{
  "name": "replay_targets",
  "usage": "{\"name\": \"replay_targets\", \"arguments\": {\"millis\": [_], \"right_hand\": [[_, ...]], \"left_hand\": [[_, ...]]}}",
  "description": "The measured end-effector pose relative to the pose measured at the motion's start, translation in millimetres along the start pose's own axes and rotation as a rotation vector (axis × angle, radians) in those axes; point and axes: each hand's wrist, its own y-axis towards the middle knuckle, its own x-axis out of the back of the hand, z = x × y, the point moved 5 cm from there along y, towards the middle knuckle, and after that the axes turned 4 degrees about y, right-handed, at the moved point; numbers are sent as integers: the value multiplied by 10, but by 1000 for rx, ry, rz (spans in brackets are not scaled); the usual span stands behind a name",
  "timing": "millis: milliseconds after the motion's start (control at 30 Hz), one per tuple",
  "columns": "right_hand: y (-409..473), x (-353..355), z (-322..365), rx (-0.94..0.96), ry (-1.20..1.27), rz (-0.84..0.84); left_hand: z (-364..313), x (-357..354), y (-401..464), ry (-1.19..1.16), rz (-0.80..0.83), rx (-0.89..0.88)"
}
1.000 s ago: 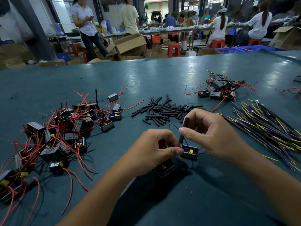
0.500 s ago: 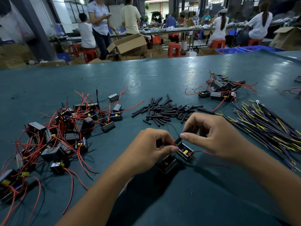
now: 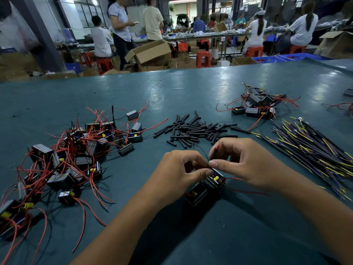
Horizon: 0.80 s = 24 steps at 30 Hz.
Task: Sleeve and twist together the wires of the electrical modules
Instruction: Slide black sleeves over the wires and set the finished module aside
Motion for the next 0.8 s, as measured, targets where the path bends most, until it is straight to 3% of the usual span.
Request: {"name": "replay_targets", "arguments": {"millis": [167, 333, 800], "right_hand": [[-9, -26, 31, 23, -110, 38], [-30, 12, 112, 87, -180, -32], [-54, -52, 109, 104, -235, -78]], "left_hand": [[-7, -18, -17, 132, -3, -5], [37, -76, -41, 367, 132, 31], [78, -109, -15, 319, 55, 76]]}}
